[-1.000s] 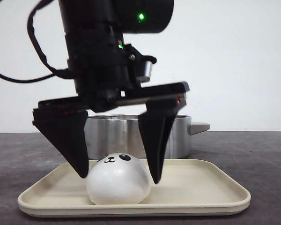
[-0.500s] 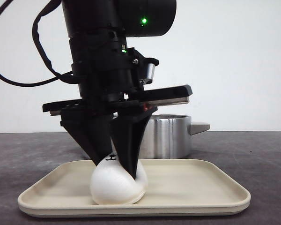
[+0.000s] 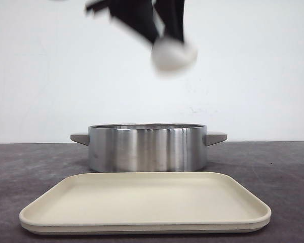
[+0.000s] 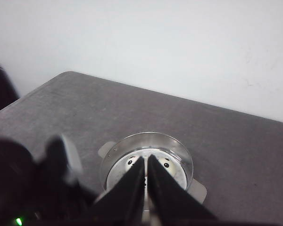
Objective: Steam buns
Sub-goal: 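Carry the bun with the left gripper into the pot and release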
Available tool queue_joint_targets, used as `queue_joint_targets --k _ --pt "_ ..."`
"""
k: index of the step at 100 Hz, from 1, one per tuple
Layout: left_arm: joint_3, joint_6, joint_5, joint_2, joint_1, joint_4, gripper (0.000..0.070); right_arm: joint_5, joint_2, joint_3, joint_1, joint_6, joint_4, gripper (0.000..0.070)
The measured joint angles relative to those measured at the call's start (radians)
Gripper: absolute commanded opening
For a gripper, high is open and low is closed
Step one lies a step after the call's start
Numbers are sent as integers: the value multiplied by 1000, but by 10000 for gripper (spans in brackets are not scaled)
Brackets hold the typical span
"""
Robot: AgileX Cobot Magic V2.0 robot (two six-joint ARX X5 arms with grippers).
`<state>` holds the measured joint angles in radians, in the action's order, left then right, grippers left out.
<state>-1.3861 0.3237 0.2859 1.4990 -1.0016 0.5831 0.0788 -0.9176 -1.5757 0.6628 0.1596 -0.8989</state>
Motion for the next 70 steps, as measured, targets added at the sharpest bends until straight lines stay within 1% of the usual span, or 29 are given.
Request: queue_joint_targets --k 13,32,47,57,70 --pt "-60 -48 0 16 66 -5 0 0 2 0 0 0 23 1" --pt "-64 -94 -6 58 201 -44 0 0 6 0 0 0 24 1" --pt "-64 -100 -47 146 315 -49 0 0 6 0 0 0 20 0" --pt "-64 -100 -60 212 361 -48 0 0 6 0 0 0 20 0" --pt "-64 -98 -135 276 386 -59 0 0 6 0 0 0 16 1"
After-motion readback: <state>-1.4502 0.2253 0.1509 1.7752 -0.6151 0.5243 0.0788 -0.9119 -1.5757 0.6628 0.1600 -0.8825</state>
